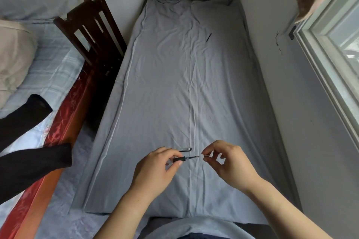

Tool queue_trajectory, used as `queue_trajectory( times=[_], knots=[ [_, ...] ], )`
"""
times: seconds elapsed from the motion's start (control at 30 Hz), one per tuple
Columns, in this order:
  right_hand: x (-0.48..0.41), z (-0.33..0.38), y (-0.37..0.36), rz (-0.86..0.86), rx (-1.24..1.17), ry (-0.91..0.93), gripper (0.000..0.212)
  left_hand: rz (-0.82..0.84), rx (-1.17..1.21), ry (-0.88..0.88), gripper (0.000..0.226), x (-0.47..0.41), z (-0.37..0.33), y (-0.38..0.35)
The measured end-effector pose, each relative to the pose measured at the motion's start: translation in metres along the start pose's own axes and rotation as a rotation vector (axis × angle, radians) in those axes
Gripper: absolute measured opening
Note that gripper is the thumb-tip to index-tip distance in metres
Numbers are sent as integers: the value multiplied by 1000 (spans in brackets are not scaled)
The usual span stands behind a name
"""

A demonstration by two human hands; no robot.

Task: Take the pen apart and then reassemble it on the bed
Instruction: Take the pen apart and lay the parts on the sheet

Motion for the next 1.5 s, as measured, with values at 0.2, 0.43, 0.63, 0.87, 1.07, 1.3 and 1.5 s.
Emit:
queue_trajectory(
  times=[0.2,0.43,0.63,0.87,1.07,1.3,1.5],
  knots=[
    [-2,-43,-11,-95,-53,-179,22,0,-26,84,6,1,16,-4],
    [-20,-104,-73,127,18,-229,5,59,9,208,4,16,35,-20],
    [-11,-109,-89,269,128,-75,13,75,-15,259,7,21,45,-31],
    [0,-57,-37,285,-22,-46,34,84,-28,178,8,3,20,-30],
    [6,-19,-8,142,-65,-35,10,124,-32,31,12,-10,-12,-26],
    [10,-12,0,116,-8,-45,15,121,-55,-41,14,-9,-20,-13],
    [0,1,-5,114,47,15,7,116,-53,-59,13,-11,-20,-8]
  ],
)
Point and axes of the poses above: each hand's wrist, its own x-axis away from the middle knuckle, its own y-axis out of the back of the hand, z = x × y, the point moved 4 cm from there along -x, towards the middle knuckle, and after that the axes turned 10 degrees about y, right-handed, at the moved point
